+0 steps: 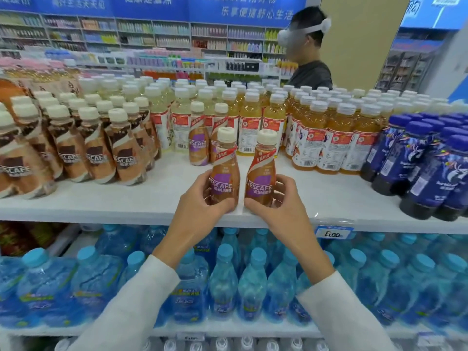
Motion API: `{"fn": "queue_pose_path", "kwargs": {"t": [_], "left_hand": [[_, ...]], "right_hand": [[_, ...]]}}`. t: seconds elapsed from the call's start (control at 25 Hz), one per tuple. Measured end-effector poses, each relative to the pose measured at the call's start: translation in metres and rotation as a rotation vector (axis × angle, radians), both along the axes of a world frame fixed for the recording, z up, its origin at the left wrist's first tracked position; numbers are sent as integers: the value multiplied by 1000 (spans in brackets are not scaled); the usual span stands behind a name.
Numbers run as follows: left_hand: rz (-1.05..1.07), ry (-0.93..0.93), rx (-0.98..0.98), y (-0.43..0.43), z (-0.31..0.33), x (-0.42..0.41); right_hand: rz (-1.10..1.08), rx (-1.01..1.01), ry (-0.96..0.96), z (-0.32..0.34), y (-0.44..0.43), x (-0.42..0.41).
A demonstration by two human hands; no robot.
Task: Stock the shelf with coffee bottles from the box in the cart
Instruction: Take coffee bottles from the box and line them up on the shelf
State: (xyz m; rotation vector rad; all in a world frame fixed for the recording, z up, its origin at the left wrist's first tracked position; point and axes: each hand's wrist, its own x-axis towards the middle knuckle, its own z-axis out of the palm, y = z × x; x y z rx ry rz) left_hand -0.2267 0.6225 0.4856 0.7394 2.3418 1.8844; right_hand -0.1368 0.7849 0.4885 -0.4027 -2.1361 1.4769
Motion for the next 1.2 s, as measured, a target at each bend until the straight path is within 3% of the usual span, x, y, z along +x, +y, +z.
{"fn": "queue_pose_path", "kwargs": {"t": [0.16,0.56,0.84,1.2], "left_hand": [[49,37,-34,-3,3,-2],[99,72,-34,3,5,8],[253,103,-27,17,-2,10],[274,132,-59,96,13,-44]], "right_hand": [[-54,26,43,-5,-3,1],[84,48,-12,-4,5,-3],[-148,25,96,-14,-11,1],[-164,45,26,7,54,-70]]}}
